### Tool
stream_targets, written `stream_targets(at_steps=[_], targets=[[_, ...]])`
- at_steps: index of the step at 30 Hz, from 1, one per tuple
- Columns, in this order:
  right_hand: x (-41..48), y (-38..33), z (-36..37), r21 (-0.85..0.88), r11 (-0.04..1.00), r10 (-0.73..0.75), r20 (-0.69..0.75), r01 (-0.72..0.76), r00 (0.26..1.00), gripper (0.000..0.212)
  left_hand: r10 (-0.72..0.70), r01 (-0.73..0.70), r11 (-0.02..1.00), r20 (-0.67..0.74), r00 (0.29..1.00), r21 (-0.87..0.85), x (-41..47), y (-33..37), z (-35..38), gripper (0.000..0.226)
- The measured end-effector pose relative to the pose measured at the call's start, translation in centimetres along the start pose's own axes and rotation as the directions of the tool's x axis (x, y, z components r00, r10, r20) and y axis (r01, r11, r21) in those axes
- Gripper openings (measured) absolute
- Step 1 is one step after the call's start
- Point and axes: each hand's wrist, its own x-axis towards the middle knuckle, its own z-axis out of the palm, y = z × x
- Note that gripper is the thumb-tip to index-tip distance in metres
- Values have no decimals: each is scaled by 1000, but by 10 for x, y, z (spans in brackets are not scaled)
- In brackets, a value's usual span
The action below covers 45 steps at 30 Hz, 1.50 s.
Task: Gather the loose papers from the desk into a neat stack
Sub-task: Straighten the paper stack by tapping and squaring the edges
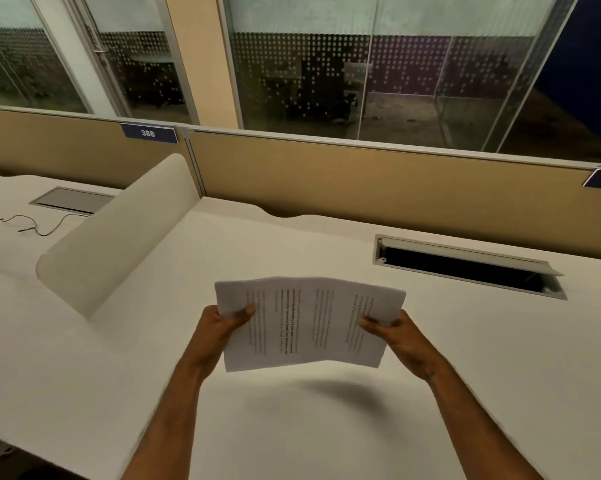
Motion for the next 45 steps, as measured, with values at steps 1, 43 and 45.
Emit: stream_targets(at_steps=[1,43,45], targets=[[-1,4,-2,-2,1000,12,-15,-12,1000,25,-6,6,1000,-14,1000,0,-2,-6,2,70],[0,-10,60,429,892,-94,-141,146,986,30,-97,6,708,-89,991,-706,-29,-48,112,64],[0,-11,53,358,924,-79,-173,138,982,26,-152,51,748,-96,984,-662,-28,-52,98,56]])
